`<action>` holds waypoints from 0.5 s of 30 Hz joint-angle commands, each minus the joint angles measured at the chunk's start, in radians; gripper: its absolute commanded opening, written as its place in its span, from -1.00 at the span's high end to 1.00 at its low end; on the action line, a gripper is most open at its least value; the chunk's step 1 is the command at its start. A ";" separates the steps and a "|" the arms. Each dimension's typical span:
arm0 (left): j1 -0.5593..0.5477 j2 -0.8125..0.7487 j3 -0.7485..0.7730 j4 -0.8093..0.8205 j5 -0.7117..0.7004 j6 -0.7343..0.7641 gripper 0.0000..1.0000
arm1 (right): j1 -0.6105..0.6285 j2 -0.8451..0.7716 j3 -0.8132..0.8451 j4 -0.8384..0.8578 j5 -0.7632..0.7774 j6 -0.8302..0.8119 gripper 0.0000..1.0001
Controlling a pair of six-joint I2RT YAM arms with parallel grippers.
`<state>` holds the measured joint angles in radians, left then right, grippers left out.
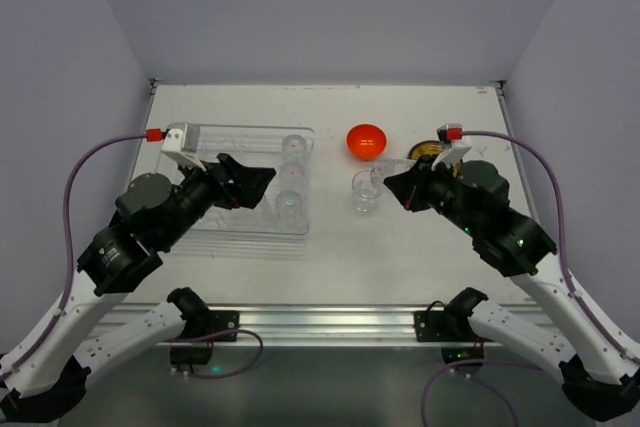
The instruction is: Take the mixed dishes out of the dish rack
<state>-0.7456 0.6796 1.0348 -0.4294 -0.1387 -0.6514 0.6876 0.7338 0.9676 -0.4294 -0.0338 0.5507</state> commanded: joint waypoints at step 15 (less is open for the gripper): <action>0.000 -0.071 -0.067 -0.302 -0.484 0.274 -1.00 | -0.296 0.634 0.256 -0.421 0.311 -0.198 0.99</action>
<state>-0.7456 0.6319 1.0080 -0.7662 -0.5232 -0.4252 0.3923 1.3052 1.1488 -0.8474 0.2451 0.4046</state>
